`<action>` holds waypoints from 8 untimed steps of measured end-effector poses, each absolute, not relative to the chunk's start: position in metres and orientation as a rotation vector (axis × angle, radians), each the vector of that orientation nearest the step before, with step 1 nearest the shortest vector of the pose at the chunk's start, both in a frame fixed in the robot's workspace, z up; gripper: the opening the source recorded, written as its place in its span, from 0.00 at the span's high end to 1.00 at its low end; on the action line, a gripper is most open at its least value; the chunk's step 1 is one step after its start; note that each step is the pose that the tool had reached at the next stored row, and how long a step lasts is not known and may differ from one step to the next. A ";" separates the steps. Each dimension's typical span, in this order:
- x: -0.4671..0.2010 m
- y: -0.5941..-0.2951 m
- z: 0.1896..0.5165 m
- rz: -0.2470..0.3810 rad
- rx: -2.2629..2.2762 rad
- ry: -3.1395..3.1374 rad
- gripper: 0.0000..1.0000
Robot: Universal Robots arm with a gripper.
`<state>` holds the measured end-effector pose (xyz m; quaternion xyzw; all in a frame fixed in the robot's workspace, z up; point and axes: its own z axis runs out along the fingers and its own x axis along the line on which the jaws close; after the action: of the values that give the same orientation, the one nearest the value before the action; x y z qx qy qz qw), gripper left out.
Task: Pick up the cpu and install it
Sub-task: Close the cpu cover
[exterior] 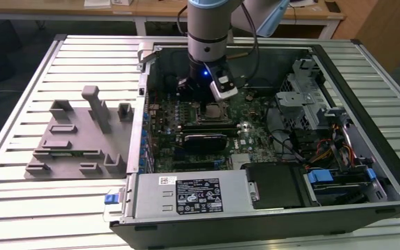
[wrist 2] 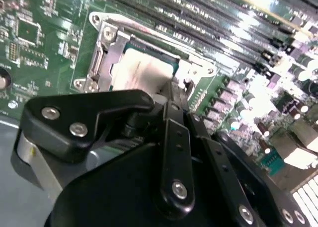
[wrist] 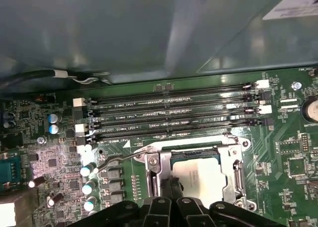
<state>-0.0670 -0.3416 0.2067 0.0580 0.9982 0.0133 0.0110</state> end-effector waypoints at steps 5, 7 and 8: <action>-0.067 -0.342 0.217 0.042 0.181 3.114 0.89; -0.067 -0.342 0.219 0.042 0.181 3.114 0.89; -0.067 -0.342 0.219 0.042 0.181 3.114 0.89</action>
<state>-0.0670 -0.3415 0.2187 0.0580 0.9982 0.0134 0.0111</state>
